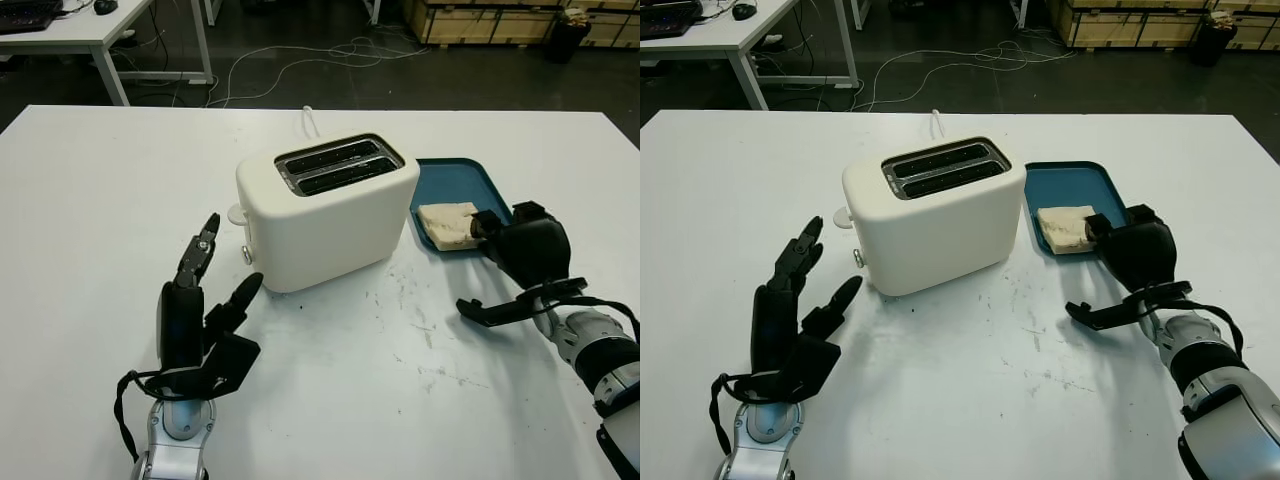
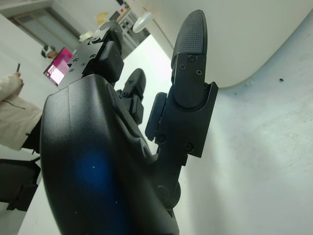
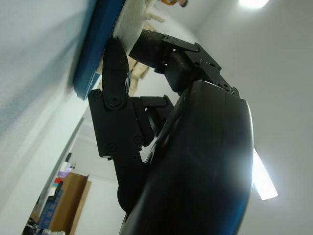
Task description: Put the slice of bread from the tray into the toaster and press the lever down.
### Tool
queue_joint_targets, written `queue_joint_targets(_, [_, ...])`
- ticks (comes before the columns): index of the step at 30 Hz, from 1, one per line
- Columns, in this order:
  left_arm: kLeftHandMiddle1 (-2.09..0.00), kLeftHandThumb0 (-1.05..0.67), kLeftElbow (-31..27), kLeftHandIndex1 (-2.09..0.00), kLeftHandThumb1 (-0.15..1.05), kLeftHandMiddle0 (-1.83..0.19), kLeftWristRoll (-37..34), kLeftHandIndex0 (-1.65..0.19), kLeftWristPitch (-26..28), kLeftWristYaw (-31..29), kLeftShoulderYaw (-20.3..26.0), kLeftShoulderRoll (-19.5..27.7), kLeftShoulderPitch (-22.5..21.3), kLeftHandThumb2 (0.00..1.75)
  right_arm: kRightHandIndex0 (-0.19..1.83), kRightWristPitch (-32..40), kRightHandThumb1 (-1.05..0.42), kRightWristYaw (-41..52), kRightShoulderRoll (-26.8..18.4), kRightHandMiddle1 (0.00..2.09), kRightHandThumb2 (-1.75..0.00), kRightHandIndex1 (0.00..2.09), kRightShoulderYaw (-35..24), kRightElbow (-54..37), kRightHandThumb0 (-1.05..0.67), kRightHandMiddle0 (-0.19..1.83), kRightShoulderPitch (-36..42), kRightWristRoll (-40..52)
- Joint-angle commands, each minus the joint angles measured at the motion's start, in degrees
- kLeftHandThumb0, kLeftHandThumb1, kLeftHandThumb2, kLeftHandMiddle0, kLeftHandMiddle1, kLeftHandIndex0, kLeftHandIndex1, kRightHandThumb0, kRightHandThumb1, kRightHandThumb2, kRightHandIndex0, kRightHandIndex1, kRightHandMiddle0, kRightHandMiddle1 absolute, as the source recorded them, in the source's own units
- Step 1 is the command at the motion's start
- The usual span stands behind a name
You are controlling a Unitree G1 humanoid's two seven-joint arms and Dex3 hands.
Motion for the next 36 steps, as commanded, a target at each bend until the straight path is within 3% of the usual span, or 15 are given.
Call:
queue_joint_targets(1, [-0.22, -0.65, -0.09, 0.00, 0.92, -0.35, 0.09, -0.34, -0.60, 0.05, -0.22, 0.08, -0.63, 0.27, 0.60, 0.27, -0.92, 1.42, 0.11, 1.62, -0.39, 1.75, 0.88, 0.17, -0.46, 0.41, 1.31, -0.15])
queue_joint_targets(7, [-0.21, -0.63, -0.45, 0.00, 0.92, -0.35, 0.17, -0.34, 0.08, -0.13, -0.56, -0.26, -0.27, 0.27, 0.62, -0.72, -0.92, -0.08, -0.33, 1.63, -0.37, 1.75, 1.35, 0.12, -0.43, 0.41, 1.38, -0.27])
queue_joint_targets(15, [-0.19, -0.62, -0.27, 0.00, 0.92, -0.35, 0.62, -0.33, 0.06, -0.07, -0.82, -0.12, -0.06, 0.27, 0.59, -7.88, -0.92, -12.40, -2.69, 1.73, -0.26, 1.75, -1.01, -1.76, -0.36, 0.35, 0.42, 1.16])
queue_joint_targets(16, [-0.19, -0.62, -0.19, 0.00, 0.92, -0.35, 0.72, -0.33, 0.07, 0.04, -0.81, -0.12, -0.13, 0.27, 0.61, -9.25, -0.92, -13.55, -3.44, 1.55, -0.19, 1.75, -1.59, -2.91, -0.35, 0.45, 0.26, 1.39])
queue_joint_targets(17, [-0.19, -0.62, -0.15, 0.00, 0.92, -0.35, 0.70, -0.33, 0.02, 0.10, -0.81, -0.16, -0.14, 0.27, 0.61, -10.38, -0.92, -14.34, -4.26, 1.09, -0.12, 1.75, -2.20, -4.37, -0.34, 0.64, 0.18, 1.55])
queue_joint_targets(18, [-0.19, -0.62, -0.23, 0.00, 0.92, -0.35, 0.62, -0.33, 0.11, 0.01, -0.85, -0.21, -0.11, 0.27, 0.61, -10.74, -0.92, -15.21, -4.99, 0.77, -0.10, 1.75, -2.92, -6.16, -0.34, 0.78, 0.18, 1.46])
queue_joint_targets(19, [-0.19, -0.62, -0.38, 0.00, 0.92, -0.35, 0.57, -0.33, 0.49, -0.04, -0.90, -0.40, -0.06, 0.27, 0.61, -10.33, -0.92, -15.75, -5.66, 0.80, -0.09, 1.75, -3.58, -8.15, -0.34, 0.79, 0.30, 1.10])
queue_joint_targets(20, [-0.19, -0.62, -0.49, 0.00, 0.92, -0.35, 0.72, -0.33, 0.84, 0.02, -0.96, -0.55, -0.05, 0.27, 0.61, -9.70, -0.92, -15.72, -6.30, 1.20, -0.11, 1.75, -4.22, -10.23, -0.36, 0.63, 0.59, 0.74])
queue_joint_targets(23, [-0.18, -0.64, -0.38, 0.00, 0.92, -0.36, 1.44, -0.33, 1.31, 0.26, -1.16, -0.49, -0.18, 0.27, 0.58, -9.18, -0.92, -13.31, -8.27, 1.68, -0.16, 1.75, -6.89, -18.08, -0.37, 0.44, 2.75, 1.16])
queue_joint_targets(36, [-0.16, -0.64, 0.25, 0.00, 0.92, -0.37, 1.31, -0.33, 0.59, 0.95, -1.22, -0.49, -0.44, 0.27, 0.65, -9.63, -0.92, -3.77, -9.59, 1.74, -0.15, 1.75, -16.56, -38.80, -0.41, 0.46, 12.42, 2.38])
